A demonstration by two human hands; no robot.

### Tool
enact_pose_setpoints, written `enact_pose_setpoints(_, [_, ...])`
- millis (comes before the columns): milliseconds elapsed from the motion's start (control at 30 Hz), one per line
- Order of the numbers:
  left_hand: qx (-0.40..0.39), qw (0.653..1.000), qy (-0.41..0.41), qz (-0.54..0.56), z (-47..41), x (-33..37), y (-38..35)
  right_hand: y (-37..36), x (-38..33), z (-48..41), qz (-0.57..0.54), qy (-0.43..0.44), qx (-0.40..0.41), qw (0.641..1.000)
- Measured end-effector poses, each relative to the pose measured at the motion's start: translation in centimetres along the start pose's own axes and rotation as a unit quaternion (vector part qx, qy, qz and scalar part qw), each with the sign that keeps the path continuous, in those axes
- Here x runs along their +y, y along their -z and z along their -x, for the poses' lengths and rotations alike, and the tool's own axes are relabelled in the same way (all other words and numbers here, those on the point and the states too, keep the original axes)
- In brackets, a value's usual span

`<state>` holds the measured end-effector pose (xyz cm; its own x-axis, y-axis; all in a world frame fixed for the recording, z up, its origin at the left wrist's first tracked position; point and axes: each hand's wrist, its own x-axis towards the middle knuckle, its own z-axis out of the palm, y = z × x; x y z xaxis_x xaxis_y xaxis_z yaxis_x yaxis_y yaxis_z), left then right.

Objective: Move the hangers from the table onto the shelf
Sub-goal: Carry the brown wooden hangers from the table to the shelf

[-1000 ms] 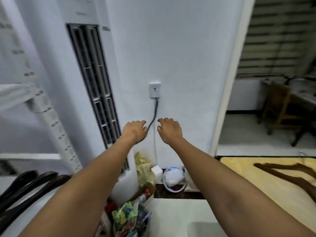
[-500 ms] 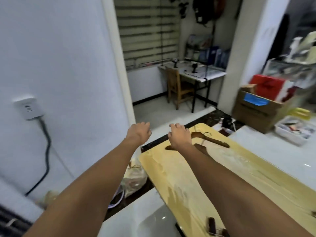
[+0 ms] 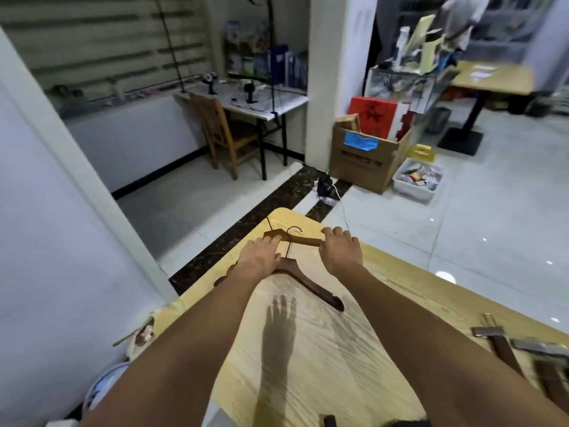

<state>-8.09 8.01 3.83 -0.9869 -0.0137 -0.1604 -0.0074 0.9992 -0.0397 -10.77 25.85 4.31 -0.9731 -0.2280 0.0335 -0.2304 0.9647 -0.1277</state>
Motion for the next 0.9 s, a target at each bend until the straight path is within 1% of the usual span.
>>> enact_pose_setpoints(167, [-0.052, 0.998, -0.032, 0.015, -5.4, 0.4, -3.5, -2.6, 1.0, -3.8, 0.005, -0.035, -0.002, 0.999])
enact_pose_setpoints(300, [-0.119, 0.992, -0.05, 0.009, -9.7, -0.3, -7.1, -5.6, 0.3, -7.0, 0.003, -0.043, -0.024, 0.999])
enact_pose_setpoints(467, [-0.156, 0.985, -0.07, -0.001, -13.8, -1.1, -10.2, -8.7, -0.9, -10.4, 0.001, -0.059, -0.039, 0.997])
enact_pose_setpoints(633, [-0.197, 0.975, -0.103, -0.019, -15.3, -1.0, -13.5, -11.3, -1.1, -12.1, -0.004, -0.073, -0.061, 0.995])
enact_pose_setpoints(733, [-0.187, 0.975, -0.116, -0.028, -15.7, -1.3, -14.3, -12.0, -0.4, -12.5, 0.006, -0.086, -0.067, 0.994])
enact_pose_setpoints(900, [-0.178, 0.97, -0.164, -0.036, -16.0, -1.9, -13.7, -11.8, 0.3, -12.8, 0.016, -0.11, -0.07, 0.991])
